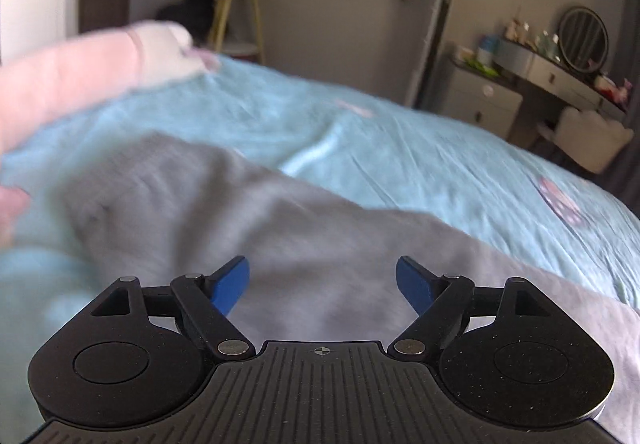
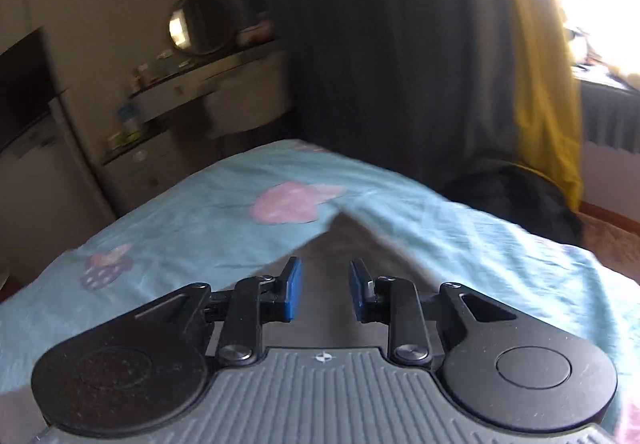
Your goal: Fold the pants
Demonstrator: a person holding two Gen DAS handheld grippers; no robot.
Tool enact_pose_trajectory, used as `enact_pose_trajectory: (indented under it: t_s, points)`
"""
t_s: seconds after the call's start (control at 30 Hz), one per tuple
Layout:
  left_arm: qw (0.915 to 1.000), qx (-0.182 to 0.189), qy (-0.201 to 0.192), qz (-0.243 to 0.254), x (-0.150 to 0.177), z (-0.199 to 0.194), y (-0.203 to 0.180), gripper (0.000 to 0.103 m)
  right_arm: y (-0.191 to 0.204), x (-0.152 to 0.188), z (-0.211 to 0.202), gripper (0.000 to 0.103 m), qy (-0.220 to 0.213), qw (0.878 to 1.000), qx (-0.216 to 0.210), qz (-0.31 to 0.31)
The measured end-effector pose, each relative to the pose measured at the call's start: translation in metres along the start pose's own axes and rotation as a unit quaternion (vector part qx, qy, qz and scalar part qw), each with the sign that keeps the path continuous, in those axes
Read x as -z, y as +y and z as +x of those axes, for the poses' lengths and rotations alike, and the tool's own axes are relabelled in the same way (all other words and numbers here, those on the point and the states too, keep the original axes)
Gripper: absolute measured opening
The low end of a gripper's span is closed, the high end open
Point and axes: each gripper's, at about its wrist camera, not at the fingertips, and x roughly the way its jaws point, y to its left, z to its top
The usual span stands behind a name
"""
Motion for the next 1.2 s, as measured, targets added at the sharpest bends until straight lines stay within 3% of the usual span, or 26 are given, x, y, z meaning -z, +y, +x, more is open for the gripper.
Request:
enact_pose_trajectory:
  t_s: [0.07, 0.13, 0.23, 0.33, 0.37, 0.43, 0.53, 0.6, 0.7, 0.8, 1.03, 1.2]
  points:
    - [0.9995, -0.017, 0.028, -0.002, 0.012, 0.019, -0.008, 0.084, 0.06, 0.013, 0.02, 0.027, 0.044, 0.995, -0.075, -0.049]
    - [0.9956, -0.054, 0.077, -0.004, 0.019, 0.038, -0.006, 0.076, 0.122, 0.031, 0.036, 0.027, 0.097, 0.979, -0.149, -0.098]
    - [0.9944, -0.07, 0.069, -0.039, 0.017, 0.033, 0.015, 0.071, 0.203, 0.056, 0.056, 0.027, 0.137, 0.951, -0.212, -0.178]
    - [0.9898, -0.122, 0.073, -0.011, 0.015, 0.034, 0.028, 0.071, 0.267, 0.072, 0.067, 0.03, 0.138, 0.927, -0.253, -0.239]
    - [0.9901, -0.117, 0.073, -0.026, 0.014, 0.034, 0.036, 0.071, 0.285, 0.076, 0.07, 0.032, 0.137, 0.921, -0.265, -0.252]
    - [0.9895, -0.115, 0.068, -0.056, 0.013, 0.031, 0.05, 0.069, 0.315, 0.081, 0.086, 0.032, 0.143, 0.913, -0.271, -0.267]
    - [0.9871, -0.147, 0.057, -0.027, 0.013, 0.029, 0.046, 0.07, 0.351, 0.087, 0.112, 0.032, 0.173, 0.905, -0.273, -0.277]
    - [0.9882, -0.14, 0.056, -0.027, 0.013, 0.03, 0.047, 0.074, 0.368, 0.094, 0.129, 0.032, 0.211, 0.892, -0.284, -0.28]
    - [0.9889, -0.135, 0.054, -0.032, 0.013, 0.032, 0.049, 0.074, 0.379, 0.104, 0.144, 0.029, 0.284, 0.858, -0.335, -0.265]
    - [0.9896, -0.13, 0.051, -0.035, 0.013, 0.033, 0.049, 0.075, 0.374, 0.112, 0.133, 0.027, 0.309, 0.831, -0.385, -0.256]
    - [0.9948, -0.094, 0.038, -0.008, 0.005, 0.025, 0.035, 0.075, 0.36, 0.129, 0.104, 0.02, 0.293, 0.807, -0.414, -0.301]
    - [0.9988, -0.001, 0.048, -0.008, -0.012, 0.031, 0.007, 0.078, 0.351, 0.137, 0.094, 0.02, 0.274, 0.805, -0.419, -0.318]
